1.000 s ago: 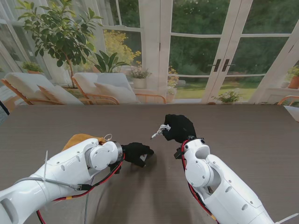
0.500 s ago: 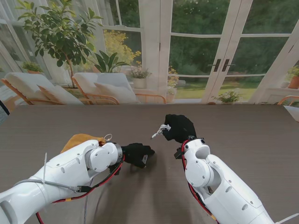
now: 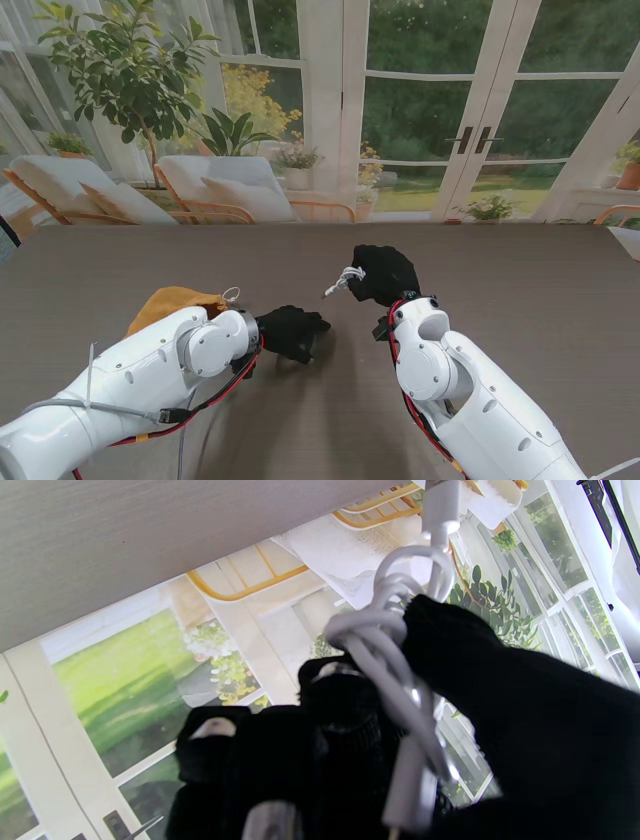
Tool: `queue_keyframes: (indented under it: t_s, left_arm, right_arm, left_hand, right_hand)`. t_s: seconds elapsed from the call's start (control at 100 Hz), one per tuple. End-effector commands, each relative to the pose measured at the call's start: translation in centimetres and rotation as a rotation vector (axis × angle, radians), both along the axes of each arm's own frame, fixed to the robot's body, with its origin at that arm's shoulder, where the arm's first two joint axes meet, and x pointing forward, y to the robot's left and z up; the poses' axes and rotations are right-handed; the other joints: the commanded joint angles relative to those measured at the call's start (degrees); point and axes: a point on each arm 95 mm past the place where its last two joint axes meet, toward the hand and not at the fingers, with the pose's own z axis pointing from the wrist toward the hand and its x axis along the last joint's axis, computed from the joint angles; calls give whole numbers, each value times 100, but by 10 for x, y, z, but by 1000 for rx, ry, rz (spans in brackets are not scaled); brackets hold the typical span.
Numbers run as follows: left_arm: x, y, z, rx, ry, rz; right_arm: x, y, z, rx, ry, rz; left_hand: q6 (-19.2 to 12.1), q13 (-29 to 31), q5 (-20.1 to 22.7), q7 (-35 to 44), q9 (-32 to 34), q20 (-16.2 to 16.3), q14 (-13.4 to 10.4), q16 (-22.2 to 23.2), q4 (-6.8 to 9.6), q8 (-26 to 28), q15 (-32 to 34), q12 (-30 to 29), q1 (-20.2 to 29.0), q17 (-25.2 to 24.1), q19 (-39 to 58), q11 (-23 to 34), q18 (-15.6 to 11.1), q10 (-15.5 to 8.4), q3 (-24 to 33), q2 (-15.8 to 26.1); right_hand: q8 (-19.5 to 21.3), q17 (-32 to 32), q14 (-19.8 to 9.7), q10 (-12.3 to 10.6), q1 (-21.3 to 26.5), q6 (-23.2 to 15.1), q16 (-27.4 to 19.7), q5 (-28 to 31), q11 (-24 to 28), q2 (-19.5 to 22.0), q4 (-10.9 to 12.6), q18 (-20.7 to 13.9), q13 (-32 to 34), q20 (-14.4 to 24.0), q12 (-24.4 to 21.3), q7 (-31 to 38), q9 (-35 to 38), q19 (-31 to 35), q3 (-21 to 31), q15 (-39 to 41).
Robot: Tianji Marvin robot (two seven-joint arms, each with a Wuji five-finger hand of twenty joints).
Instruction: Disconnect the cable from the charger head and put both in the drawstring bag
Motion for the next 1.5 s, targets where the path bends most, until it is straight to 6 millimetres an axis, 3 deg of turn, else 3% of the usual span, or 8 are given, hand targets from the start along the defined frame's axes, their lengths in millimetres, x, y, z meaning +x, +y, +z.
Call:
queue_keyframes:
  t_s: [0.0, 0.39, 0.5, 0.64, 0.9, 1.2, 1.49]
  left_arm:
    - [-8, 12, -12, 26, 25, 7]
    - [-12, 25, 28, -66, -110, 30]
    - [-16, 34, 43, -79, -144, 48]
    - [-25, 52, 63, -81, -166, 92]
    - [-42, 100, 89, -22, -176, 201]
    - [-51, 144, 99, 19, -186, 384]
    - [-50, 168, 94, 63, -177, 593]
  right_arm:
    - [-2, 5, 2, 5, 7, 13]
    - [-2, 8, 6, 9, 4, 13]
    - [-2, 8, 6, 9, 7, 13]
    - [-2, 8, 6, 11, 8, 12]
    - [-4, 9, 4, 20, 16, 14]
    - [-6, 10, 1, 29, 18, 21]
    - [-6, 9, 0, 35, 26, 19]
  left_hand:
    - [-129, 183, 42, 14, 104, 52, 597, -1059, 61, 26, -6216, 35, -182, -72, 14, 6, 64, -1, 45, 0]
    - [-126, 552, 328, 109, 505, 329, 727, -980, 14, 54, -6137, 89, -365, -103, 201, 137, 101, -11, 112, -73]
    - [24, 874, 580, 226, 828, 644, 870, -864, 3, 116, -6007, 186, -428, 89, 438, 251, 263, 63, 134, -64]
    - [26, 1247, 1111, 454, 1156, 895, 1014, -686, -14, 270, -5808, 288, -389, 442, 621, 294, 457, 155, 44, -27]
    - [80, 1757, 1376, 525, 1639, 1227, 1149, -431, -4, 385, -5456, 459, -473, 894, 873, 418, 690, 294, -93, -14]
    - [154, 1940, 1397, 473, 1796, 1624, 1169, -117, 11, 418, -5092, 627, -558, 1139, 1084, 423, 766, 526, -319, 2]
    - [469, 2118, 1291, 369, 2068, 2407, 1423, 472, 5, 376, -4381, 1111, -711, 1408, 1548, 581, 920, 764, -364, -48]
  right_hand:
    - [195, 3116, -1108, 743, 518, -216, 23, 292, 633, 163, 407, -500, -25, 219, 109, 468, 378, 1420, 1158, 341]
    - [195, 3116, -1107, 743, 514, -218, 19, 290, 632, 166, 405, -500, -25, 218, 110, 467, 378, 1421, 1158, 341]
    - [195, 3116, -1102, 743, 514, -220, 19, 288, 632, 173, 404, -500, -26, 218, 110, 467, 378, 1421, 1158, 342]
    - [196, 3116, -1094, 743, 515, -220, 19, 289, 632, 171, 407, -500, -26, 218, 110, 466, 378, 1421, 1158, 344]
    - [196, 3113, -1065, 758, 524, -211, 17, 278, 617, 177, 406, -479, -27, 217, 105, 462, 377, 1420, 1158, 347]
    - [197, 3114, -1067, 767, 528, -187, 15, 280, 610, 169, 411, -465, -27, 217, 105, 460, 378, 1423, 1158, 348]
    - [199, 3111, -1031, 785, 546, -173, 13, 270, 601, 182, 401, -451, -29, 216, 104, 456, 377, 1422, 1158, 352]
